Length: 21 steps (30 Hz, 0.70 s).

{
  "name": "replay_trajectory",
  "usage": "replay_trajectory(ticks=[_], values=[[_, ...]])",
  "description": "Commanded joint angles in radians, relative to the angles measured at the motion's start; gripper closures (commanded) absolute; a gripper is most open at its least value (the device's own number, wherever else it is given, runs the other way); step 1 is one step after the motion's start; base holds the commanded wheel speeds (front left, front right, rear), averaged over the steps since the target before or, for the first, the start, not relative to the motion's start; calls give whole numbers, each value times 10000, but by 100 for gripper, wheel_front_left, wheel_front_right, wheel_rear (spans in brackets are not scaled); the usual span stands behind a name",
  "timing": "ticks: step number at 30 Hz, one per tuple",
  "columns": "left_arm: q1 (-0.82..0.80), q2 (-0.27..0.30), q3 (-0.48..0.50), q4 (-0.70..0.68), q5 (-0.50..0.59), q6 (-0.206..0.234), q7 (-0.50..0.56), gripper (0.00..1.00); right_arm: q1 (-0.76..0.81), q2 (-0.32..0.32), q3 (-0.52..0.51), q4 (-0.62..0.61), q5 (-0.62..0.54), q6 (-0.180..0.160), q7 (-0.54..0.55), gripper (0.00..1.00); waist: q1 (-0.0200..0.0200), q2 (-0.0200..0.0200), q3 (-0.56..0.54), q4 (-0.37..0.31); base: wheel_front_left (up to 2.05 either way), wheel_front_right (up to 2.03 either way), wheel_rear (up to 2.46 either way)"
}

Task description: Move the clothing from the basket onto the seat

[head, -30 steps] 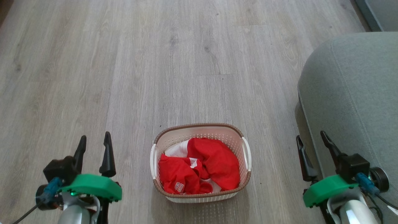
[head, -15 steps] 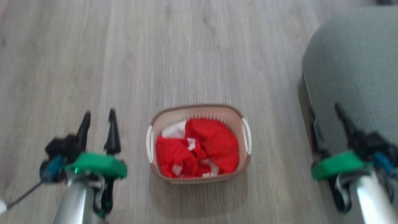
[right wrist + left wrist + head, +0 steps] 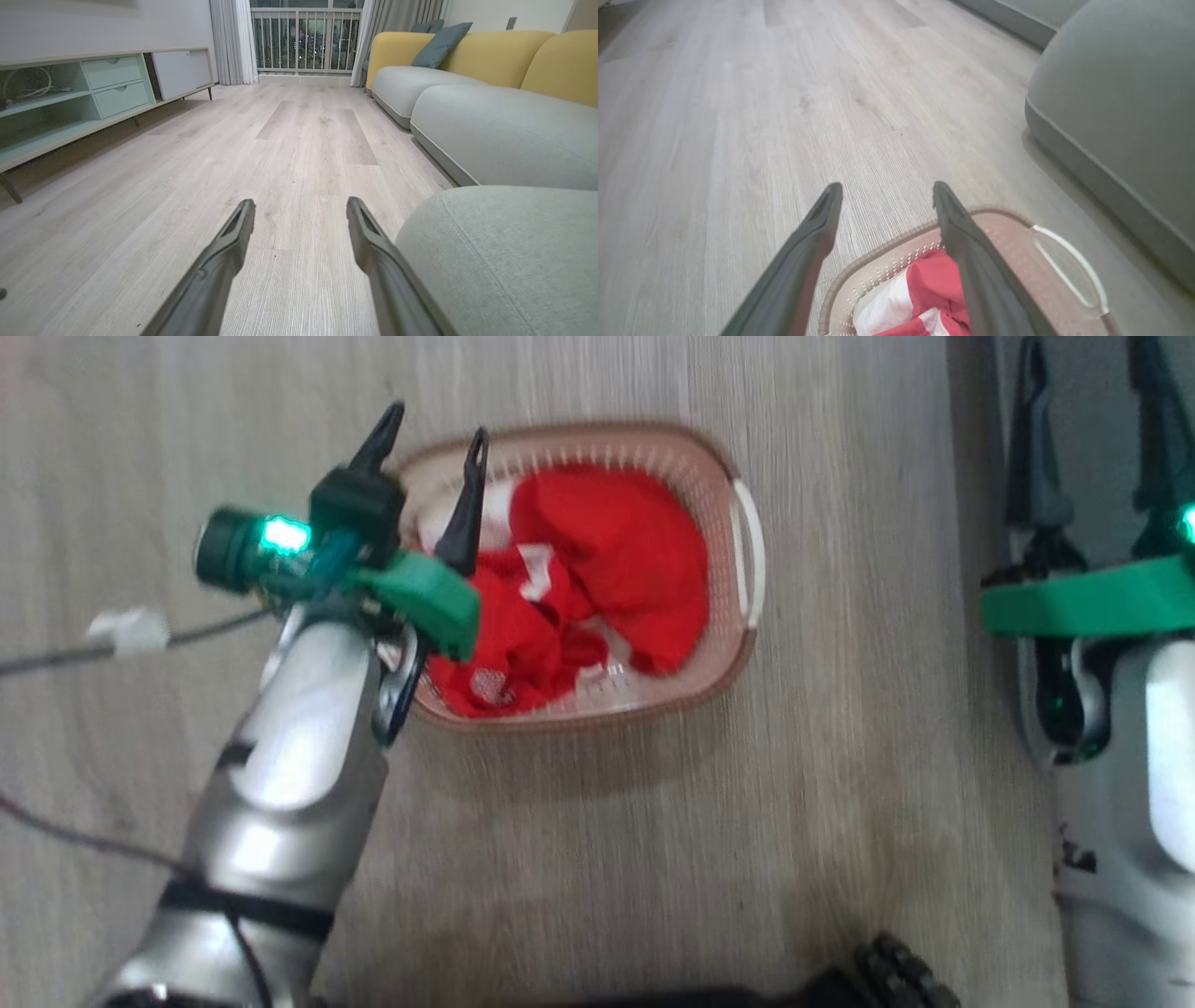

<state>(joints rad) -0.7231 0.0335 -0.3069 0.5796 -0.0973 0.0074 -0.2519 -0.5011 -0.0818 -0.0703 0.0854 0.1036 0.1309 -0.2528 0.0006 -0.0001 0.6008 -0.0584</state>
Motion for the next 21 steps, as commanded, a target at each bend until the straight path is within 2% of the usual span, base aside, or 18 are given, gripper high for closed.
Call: replay_trajectory(ticks=[1,10,14,21], values=[[-432,168,83,174,207,92,8,0,-115,122,175,-419,83,-2,-90,0,-6,1,1463,-595,0,0,0],[-2863,222,-896,3616,1073,177,1619,0,-774,292,585,-399,394,-2,-90,0,-6,1,2702,-1296,0,0,0],[-3300,354,-1269,4791,1407,129,2237,0,-735,310,945,-332,803,-2,-90,0,-6,1,2781,-1570,0,0,0],[-3506,480,-1734,6048,1760,167,2952,0,-434,313,1229,-198,1227,-2,-90,0,-6,1,2522,-1746,0,0,0]])
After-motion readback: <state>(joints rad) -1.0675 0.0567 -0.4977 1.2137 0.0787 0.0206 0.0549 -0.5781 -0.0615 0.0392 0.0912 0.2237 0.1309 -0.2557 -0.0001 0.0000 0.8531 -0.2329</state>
